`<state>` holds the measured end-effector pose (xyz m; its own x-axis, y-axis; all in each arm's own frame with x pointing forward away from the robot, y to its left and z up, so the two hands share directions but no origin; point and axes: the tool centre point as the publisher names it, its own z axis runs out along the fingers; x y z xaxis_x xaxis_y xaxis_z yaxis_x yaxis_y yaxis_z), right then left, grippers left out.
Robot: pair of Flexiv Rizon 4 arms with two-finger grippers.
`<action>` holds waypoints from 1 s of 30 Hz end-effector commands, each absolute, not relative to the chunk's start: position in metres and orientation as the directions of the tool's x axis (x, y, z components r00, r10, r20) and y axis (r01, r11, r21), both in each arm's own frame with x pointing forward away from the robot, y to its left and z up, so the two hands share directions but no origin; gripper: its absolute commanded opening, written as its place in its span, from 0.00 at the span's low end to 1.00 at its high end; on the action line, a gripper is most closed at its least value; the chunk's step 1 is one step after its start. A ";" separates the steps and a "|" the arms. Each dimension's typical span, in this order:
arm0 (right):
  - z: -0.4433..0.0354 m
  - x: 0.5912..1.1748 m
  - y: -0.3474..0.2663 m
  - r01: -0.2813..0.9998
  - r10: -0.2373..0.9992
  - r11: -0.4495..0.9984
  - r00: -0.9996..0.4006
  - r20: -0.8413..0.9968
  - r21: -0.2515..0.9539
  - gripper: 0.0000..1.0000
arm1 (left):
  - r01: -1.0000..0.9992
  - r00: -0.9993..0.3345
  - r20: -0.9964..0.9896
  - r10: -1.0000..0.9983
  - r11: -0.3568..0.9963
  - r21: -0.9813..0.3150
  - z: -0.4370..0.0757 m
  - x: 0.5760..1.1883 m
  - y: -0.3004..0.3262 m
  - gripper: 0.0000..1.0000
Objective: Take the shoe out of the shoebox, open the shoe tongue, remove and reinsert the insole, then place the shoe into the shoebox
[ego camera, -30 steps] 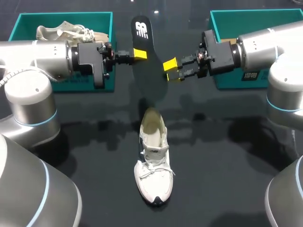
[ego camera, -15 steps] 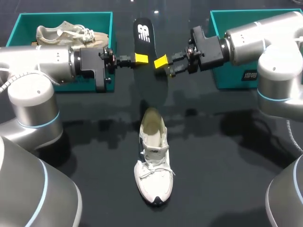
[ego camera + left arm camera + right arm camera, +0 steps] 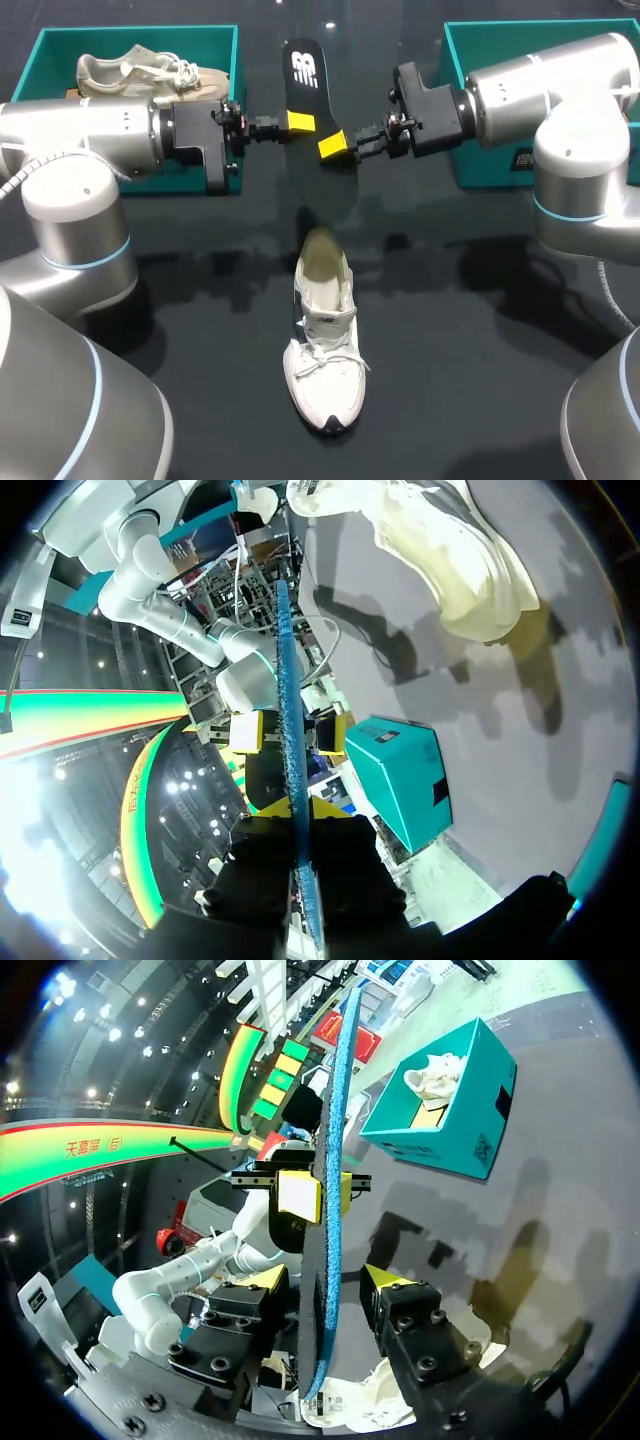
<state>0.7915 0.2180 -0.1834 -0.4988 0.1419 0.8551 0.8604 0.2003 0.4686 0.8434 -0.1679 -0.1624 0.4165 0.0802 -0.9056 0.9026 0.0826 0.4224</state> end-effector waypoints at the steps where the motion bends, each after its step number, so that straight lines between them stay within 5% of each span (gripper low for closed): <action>1: -0.185 0.791 0.222 0.859 0.140 0.199 -0.501 0.854 0.471 0.38 | 0.901 0.419 -0.904 0.081 0.082 0.425 -0.163 0.845 -0.172 0.00; 13: -0.183 0.787 0.224 0.855 0.133 0.202 -0.507 0.852 0.478 0.26 | 0.898 0.424 -0.901 0.089 0.088 0.432 -0.164 0.843 -0.179 0.00; 19: -0.182 0.785 0.223 0.854 0.135 0.201 -0.509 0.850 0.480 0.03 | 0.896 0.428 -0.899 0.092 0.093 0.435 -0.164 0.843 -0.180 0.00; 25: -0.180 0.785 0.222 0.853 0.137 0.196 -0.512 0.848 0.483 0.08 | 0.894 0.431 -0.898 0.088 0.090 0.438 -0.164 0.843 -0.180 0.00; 26: -0.180 0.785 0.222 0.853 0.138 0.196 -0.512 0.848 0.484 0.12 | 0.894 0.431 -0.898 0.087 0.090 0.438 -0.164 0.843 -0.180 0.00; 28: -0.180 0.786 0.221 0.852 0.138 0.193 -0.514 0.847 0.486 0.36 | 0.894 0.431 -0.898 0.085 0.090 0.438 -0.164 0.843 -0.180 0.00; 30: -0.180 0.786 0.220 0.852 0.138 0.190 -0.514 0.846 0.487 0.37 | 0.894 0.431 -0.898 0.084 0.091 0.438 -0.164 0.843 -0.179 0.00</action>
